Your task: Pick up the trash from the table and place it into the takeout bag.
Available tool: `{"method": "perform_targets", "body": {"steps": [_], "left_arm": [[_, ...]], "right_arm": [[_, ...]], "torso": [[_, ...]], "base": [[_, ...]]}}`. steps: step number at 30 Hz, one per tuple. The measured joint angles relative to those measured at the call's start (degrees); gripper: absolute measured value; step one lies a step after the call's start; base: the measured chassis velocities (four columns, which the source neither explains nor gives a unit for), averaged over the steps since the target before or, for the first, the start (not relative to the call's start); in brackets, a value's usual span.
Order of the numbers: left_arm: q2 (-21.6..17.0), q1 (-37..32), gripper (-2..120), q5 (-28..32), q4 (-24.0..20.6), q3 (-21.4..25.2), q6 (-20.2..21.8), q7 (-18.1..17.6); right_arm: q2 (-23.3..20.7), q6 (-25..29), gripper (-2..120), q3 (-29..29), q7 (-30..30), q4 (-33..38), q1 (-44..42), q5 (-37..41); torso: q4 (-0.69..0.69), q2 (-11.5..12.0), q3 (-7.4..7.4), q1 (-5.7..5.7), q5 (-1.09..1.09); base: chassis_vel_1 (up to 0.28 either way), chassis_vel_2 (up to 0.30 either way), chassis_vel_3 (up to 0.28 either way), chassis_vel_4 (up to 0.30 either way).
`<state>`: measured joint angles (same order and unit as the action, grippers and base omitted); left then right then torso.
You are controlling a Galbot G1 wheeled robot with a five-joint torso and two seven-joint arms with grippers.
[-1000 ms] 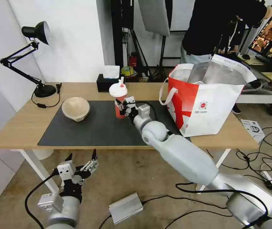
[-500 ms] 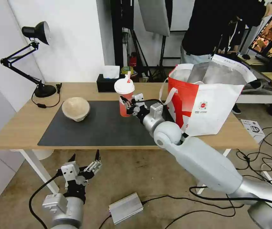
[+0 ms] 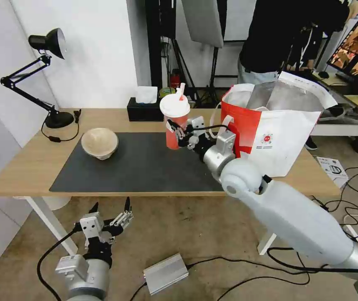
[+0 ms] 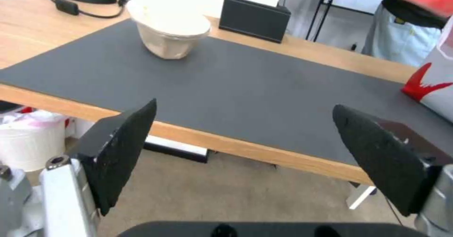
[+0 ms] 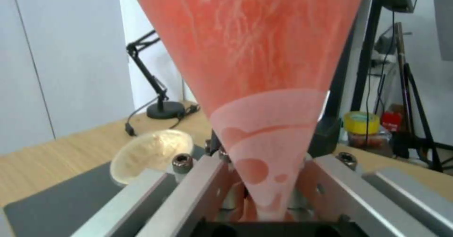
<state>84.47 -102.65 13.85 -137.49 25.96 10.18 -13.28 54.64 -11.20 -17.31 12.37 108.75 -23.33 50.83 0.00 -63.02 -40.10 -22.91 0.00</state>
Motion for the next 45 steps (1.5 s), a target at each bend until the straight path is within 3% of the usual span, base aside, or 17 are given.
{"method": "perform_targets", "body": {"steps": [27, 45], "left_arm": [[-0.08, 0.30, 100, 0.14, -0.18, 0.49, 0.00, 0.00], [-0.25, 0.41, 100, 0.06, -0.10, -0.17, 0.00, 0.00]], "right_arm": [[-7.14, -1.82, 3, 4.08, 0.65, 3.94, 4.69, 9.45], [-11.46, -4.21, 3, 6.79, 0.27, -0.55, 10.01, 11.98]], "torso": [[0.00, 0.00, -0.01, 0.00, 0.00], [0.00, 0.00, -0.01, 0.00, 0.00]], "base": [[0.000, 0.000, 0.000, 0.000], [0.000, 0.000, 0.000, 0.000]]}}
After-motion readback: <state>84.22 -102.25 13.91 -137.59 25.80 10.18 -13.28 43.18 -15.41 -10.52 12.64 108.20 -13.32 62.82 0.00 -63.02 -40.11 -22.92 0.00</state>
